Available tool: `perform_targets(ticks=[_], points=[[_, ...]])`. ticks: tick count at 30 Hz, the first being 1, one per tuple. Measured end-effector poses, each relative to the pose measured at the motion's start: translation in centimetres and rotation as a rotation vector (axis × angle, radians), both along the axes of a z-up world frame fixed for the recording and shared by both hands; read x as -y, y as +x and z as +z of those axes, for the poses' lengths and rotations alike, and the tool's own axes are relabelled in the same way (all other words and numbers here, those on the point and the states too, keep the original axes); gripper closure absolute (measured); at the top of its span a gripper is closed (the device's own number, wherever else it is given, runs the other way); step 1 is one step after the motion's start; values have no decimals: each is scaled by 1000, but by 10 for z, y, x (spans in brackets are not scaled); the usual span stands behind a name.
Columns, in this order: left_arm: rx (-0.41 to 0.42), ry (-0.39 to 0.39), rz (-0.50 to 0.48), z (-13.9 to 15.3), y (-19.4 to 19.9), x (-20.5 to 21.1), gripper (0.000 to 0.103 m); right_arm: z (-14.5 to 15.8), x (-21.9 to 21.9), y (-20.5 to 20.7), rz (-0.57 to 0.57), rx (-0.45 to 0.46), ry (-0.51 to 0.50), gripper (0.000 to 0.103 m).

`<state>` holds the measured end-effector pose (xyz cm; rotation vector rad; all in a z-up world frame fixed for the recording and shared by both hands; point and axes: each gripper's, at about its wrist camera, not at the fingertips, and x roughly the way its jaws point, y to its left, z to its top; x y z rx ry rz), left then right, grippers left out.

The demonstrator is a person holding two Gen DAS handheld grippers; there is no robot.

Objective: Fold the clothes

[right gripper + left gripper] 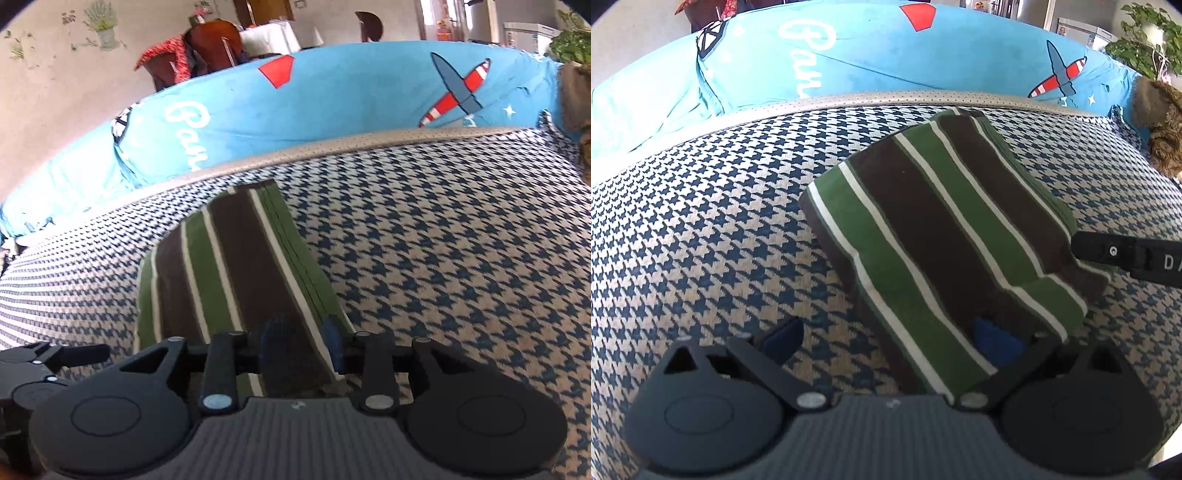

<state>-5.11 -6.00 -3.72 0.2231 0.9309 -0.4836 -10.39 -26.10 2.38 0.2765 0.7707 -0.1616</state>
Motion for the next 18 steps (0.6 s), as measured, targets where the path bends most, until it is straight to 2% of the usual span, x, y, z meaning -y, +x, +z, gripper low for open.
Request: perform_targets(ticks=[9, 18], points=[[-14, 32, -11, -6, -1, 6, 0, -13, 3, 1, -11, -61, 2, 70], [-14, 30, -11, -11, 1, 9, 0, -21, -6, 4, 7, -76, -45, 64]])
